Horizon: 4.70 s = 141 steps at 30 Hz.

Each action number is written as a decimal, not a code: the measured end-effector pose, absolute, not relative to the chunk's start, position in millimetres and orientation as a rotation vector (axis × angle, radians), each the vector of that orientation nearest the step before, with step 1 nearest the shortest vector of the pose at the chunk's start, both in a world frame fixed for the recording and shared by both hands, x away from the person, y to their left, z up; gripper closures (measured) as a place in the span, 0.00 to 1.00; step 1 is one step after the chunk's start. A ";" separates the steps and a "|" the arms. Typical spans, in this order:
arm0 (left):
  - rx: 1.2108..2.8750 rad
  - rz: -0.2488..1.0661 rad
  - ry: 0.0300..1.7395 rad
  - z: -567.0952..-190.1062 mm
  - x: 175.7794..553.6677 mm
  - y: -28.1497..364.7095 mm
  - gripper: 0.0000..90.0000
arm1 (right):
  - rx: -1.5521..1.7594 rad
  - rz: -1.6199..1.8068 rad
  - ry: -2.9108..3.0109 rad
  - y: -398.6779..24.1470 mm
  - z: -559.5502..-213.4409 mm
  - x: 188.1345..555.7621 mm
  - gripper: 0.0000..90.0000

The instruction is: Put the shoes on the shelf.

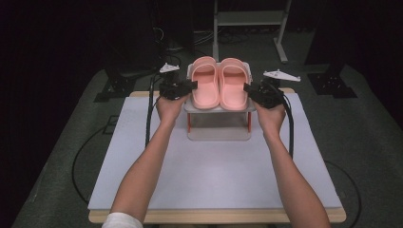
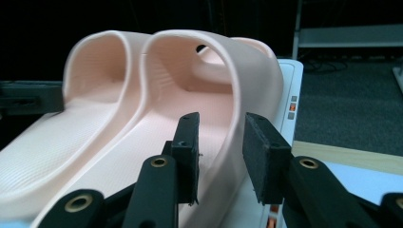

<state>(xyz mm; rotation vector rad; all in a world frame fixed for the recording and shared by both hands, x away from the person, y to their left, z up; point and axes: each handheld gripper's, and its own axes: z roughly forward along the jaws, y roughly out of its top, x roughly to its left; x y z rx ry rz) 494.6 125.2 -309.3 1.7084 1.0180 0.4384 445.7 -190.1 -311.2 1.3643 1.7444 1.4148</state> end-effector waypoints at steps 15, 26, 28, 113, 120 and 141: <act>1.688 0.467 1.004 -303.9 463.2 133.7 0.67 | 1.231 1.466 1.854 -188.8 -320.2 383.5 0.59; 1.697 0.453 1.005 -307.6 463.4 135.2 0.65 | 1.199 1.408 1.880 -177.3 -327.5 384.1 0.54; 1.696 0.449 1.004 -308.5 464.3 134.4 0.65 | 1.199 1.405 1.881 -176.8 -327.6 385.6 0.54; 1.691 0.475 0.992 -385.0 374.9 187.6 0.34 | 1.373 1.388 1.931 -275.7 -409.8 340.6 0.36; 1.699 0.463 0.993 -393.6 367.2 190.7 0.32 | 1.394 1.377 1.932 -280.2 -419.8 334.3 0.34; 1.713 0.454 0.986 -425.4 344.5 199.0 0.24 | 1.403 1.368 1.982 -286.9 -450.1 314.5 0.31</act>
